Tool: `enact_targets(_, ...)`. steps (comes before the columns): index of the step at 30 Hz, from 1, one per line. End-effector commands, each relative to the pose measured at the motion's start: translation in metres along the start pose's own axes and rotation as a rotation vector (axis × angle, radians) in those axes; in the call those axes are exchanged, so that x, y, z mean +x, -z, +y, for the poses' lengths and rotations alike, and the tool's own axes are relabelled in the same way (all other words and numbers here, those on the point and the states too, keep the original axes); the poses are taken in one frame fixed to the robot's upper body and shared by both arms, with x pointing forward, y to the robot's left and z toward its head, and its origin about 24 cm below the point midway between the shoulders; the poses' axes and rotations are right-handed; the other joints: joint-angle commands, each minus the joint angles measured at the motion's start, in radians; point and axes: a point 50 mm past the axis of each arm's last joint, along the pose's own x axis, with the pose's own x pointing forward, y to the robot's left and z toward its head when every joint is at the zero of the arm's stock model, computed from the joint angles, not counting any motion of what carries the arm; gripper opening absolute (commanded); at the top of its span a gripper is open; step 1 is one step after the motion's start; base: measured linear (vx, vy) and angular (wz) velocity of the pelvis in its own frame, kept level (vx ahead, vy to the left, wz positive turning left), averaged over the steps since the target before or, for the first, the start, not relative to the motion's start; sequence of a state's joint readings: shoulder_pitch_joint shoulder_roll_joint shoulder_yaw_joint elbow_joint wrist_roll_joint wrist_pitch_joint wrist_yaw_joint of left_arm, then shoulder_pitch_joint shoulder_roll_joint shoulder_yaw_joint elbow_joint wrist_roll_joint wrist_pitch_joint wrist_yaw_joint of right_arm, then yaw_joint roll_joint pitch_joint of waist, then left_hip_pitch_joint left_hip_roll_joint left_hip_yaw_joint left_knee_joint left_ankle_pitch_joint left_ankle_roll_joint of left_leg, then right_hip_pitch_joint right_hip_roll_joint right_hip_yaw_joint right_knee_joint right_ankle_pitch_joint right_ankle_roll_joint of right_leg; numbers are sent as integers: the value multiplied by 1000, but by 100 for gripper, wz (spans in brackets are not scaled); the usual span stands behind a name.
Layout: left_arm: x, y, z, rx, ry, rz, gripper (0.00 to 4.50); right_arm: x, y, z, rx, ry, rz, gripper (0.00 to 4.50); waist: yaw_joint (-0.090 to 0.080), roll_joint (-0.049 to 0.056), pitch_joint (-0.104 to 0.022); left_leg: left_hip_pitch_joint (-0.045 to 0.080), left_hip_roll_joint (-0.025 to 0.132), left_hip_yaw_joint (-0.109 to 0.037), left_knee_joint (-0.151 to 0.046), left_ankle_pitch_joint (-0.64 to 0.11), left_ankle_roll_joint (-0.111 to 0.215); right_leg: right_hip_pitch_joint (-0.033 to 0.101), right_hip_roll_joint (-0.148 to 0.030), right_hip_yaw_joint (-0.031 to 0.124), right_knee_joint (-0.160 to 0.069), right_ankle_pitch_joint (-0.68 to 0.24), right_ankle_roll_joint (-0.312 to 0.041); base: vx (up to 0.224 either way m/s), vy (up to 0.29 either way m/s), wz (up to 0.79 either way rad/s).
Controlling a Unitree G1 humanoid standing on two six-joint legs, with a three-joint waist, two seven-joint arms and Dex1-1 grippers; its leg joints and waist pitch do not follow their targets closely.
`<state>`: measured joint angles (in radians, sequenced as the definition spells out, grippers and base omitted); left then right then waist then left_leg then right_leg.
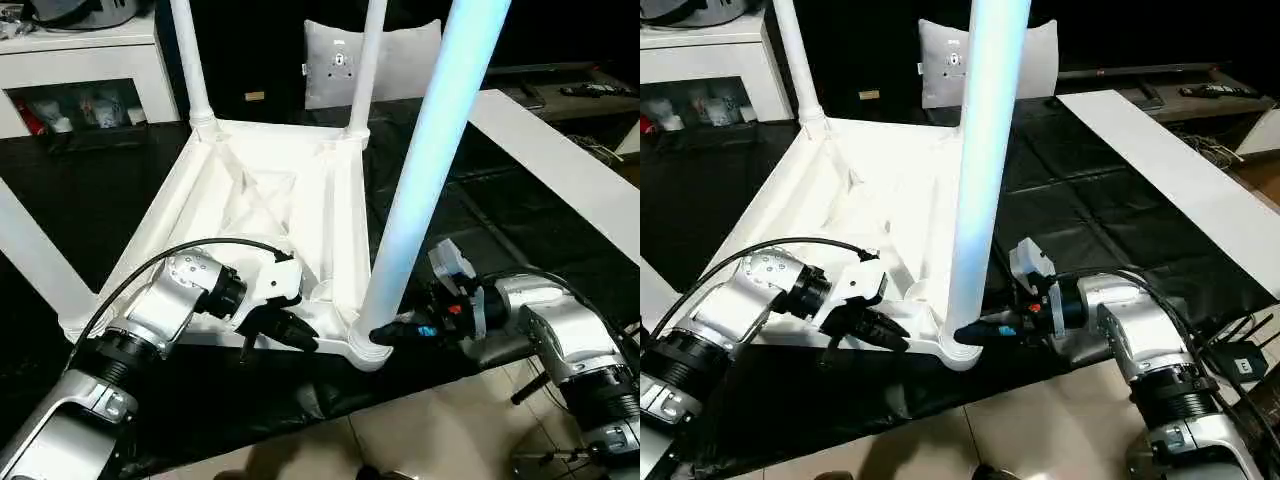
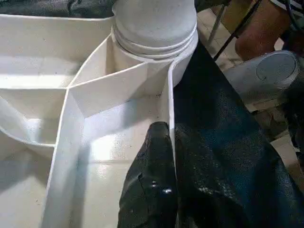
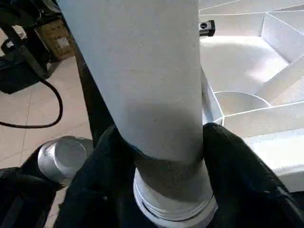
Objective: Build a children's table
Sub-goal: Rotate leg to tighten
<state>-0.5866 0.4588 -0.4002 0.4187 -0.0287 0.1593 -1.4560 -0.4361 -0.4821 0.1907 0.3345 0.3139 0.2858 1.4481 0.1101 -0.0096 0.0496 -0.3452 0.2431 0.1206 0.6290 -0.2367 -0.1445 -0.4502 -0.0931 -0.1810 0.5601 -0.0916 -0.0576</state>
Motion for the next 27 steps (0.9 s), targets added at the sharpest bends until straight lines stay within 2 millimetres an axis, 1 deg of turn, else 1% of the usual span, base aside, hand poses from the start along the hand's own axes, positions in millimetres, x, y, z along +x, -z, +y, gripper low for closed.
enact_targets(1, 4, -14, 1, 52, 39, -36, 0, 1, -6, 1, -6, -14, -18, 203, -10, -8, -82, -16, -32, 46, -69, -102, 79, 92, -30, 26, -86, -547, 38, 0, 0, 0)
enact_targets(2, 4, -16, 5, 21, -11, -53, 0, 4, -7, 1, 2, 6, -39, 201, -10, -5, -81, -16, -32, 46, -69, -102, 78, 92, -29, 26, -86, -546, 38, 0, 0, 0)
enact_targets(4, 6, -19, 12, -11, -119, -75, 0, 10, -6, 0, 4, 82, -52, 196, -12, -7, -80, -15, -34, 47, -67, -103, 69, 90, -27, 22, -90, -558, 51, 0, 0, 0)
enact_targets(5, 6, -19, 12, -11, -119, -75, 0, 10, -6, 0, 4, 82, -52, 196, -12, -8, -80, -15, -35, 47, -66, -107, 66, 89, -26, 19, -92, -564, 57, 0, 0, 0)
enact_targets(6, 8, -23, 16, -46, -199, -108, 0, 16, -5, -4, 11, 159, -39, 196, -17, -9, -79, -18, -37, 48, -63, -114, 61, 91, -23, 12, -96, -578, 74, 0, 0, 0)
enact_targets(7, 9, -24, 16, -49, -206, -111, 0, 17, -5, -4, 11, 166, -37, 196, -23, -7, -79, -15, -39, 47, -60, -134, 61, 87, -21, 1, -107, -599, 93, 0, 0, 0)
enact_targets(8, 9, -25, 18, -58, -229, -121, 0, 18, -5, -5, 12, 188, -32, 195, -29, -6, -79, -17, -40, 46, -59, -146, 62, 89, -20, -5, -110, -605, 103, 0, 0, 0)
enact_targets(9, 15, -32, 21, -114, -310, -176, 0, 28, -6, -13, 22, 306, -37, 194, -40, -6, -79, -19, -40, 45, -55, -169, 69, 92, -17, -18, -121, -619, 130, 0, 0, 0)
enact_targets(10, 16, -34, 21, -122, -322, -183, 0, 29, -6, -15, 26, 326, -40, 193, -51, 7, -74, -12, -24, 40, -60, -193, 70, 97, -20, -34, -135, -615, 127, 0, 0, 0)
enact_targets(11, 20, -39, 23, -158, -373, -212, 0, 35, -8, -21, 45, 412, -50, 193, -65, 10, -75, -16, -9, 33, -65, -214, 69, 109, -23, -41, -132, -600, 129, 0, 0, 0)
enact_targets(12, 21, -41, 24, -170, -388, -221, 0, 38, -9, -24, 49, 443, -51, 192, -73, 29, -72, -28, 53, 0, -102, -304, 78, 142, -38, -24, -75, -519, 96, 0, 0, 0)
enact_targets(13, 24, -43, 23, -180, -402, -228, 0, 41, -10, -26, 50, 475, -50, 192, -72, 35, -68, -33, 101, -23, -138, -374, 85, 155, -46, 11, -2, -436, 65, -12, -51, -15)
enact_targets(14, 26, -45, 25, -192, -435, -234, 0, 44, -11, -28, 61, 516, -50, 191, -71, 20, -53, -15, 129, -36, -170, -473, 68, 138, -61, 78, 67, -314, 8, -12, -51, -15)
enact_targets(15, 28, -47, 26, -201, -460, -237, 0, 46, -11, -30, 70, 547, -51, 191, -80, -21, -36, 30, 17, 21, -95, -493, 46, 83, -41, 49, -72, -630, 71, 0, 0, 0)
enact_targets(16, 30, -50, 27, -210, -495, -245, 0, 49, -13, -34, 87, 606, -63, 190, -87, -41, -26, 85, -72, 64, 11, -400, 39, -4, -13, -30, -175, -898, 173, -7, -52, -7)
enact_targets(17, 31, -51, 28, -215, -515, -251, 0, 50, -14, -35, 97, 630, -69, 190, -123, -46, -48, 70, -104, 80, 82, -323, 85, -1, 21, -120, -238, -1040, 313, -7, -52, -7)
enact_targets(18, 35, -56, 32, -231, -578, -270, 0, 55, -16, -40, 130, 709, -87, 190, -137, 8, -84, -11, -17, 37, 11, -310, 108, 143, -26, -130, -164, -759, 333, 42, 22, -46)
enact_targets(19, 38, -58, 33, -235, -601, -275, 0, 58, -18, -42, 140, 739, -100, 190, -94, 50, -86, -99, 74, -42, -66, -309, 102, 245, -85, -12, 115, -459, 197, 238, 142, -44)
enact_targets(20, 39, -59, 34, -239, -621, -277, 0, 60, -18, -43, 136, 753, -109, 190, -105, 38, -77, 1, 105, -61, -118, -265, 122, 120, -88, 92, 89, -167, 54, 238, 142, -44)
enact_targets(21, 40, -60, 34, -244, -634, -276, 0, 61, -19, -43, 131, 763, -115, 190, -87, -19, -59, -1, -26, 7, -40, -310, 42, 101, -66, 60, -50, -604, 129, 172, 89, -7)
enact_targets(22, 41, -61, 34, -244, -641, -275, 0, 62, -19, -43, 115, 761, -122, 190, -76, -31, -46, 56, -99, 63, 34, -271, 38, 4, -49, 16, -121, -868, 203, 0, 0, 0)
enact_targets(23, 41, -62, 33, -243, -641, -274, 0, 63, -20, -43, 95, 764, -125, 224, -90, -51, -68, -21, -107, 55, 39, -206, 81, 84, -59, 7, -97, -938, 273, 0, 0, 0)
enact_targets(24, 40, -62, 34, -239, -645, -272, 0, 62, -20, -43, 88, 767, -135, 245, -75, -30, -89, -50, -86, 37, -2, -115, 86, 114, -57, 18, -77, -743, 283, 49, -1, -27)
enact_targets(25, 39, -61, 34, -235, -650, -267, 0, 61, -20, -42, 86, 769, -151, 245, -75, -13, -90, -54, -70, 29, -22, -66, 91, 119, -55, 18, -73, -637, 256, 0, 0, 0)
enact_targets(26, 37, -60, 34, -233, -654, -261, 0, 59, -20, -42, 84, 775, -162, 265, -79, 6, -94, -47, -35, 8, -41, 41, 96, 119, -53, 24, -48, -413, 141, 0, 0, 0)
enact_targets(27, 34, -58, 34, -230, -667, -250, 0, 55, -20, -41, 77, 777, -169, 265, -84, 2, -88, -34, -31, 12, -49, 65, 92, 106, -43, 26, -45, -327, 54, 0, 0, 0)
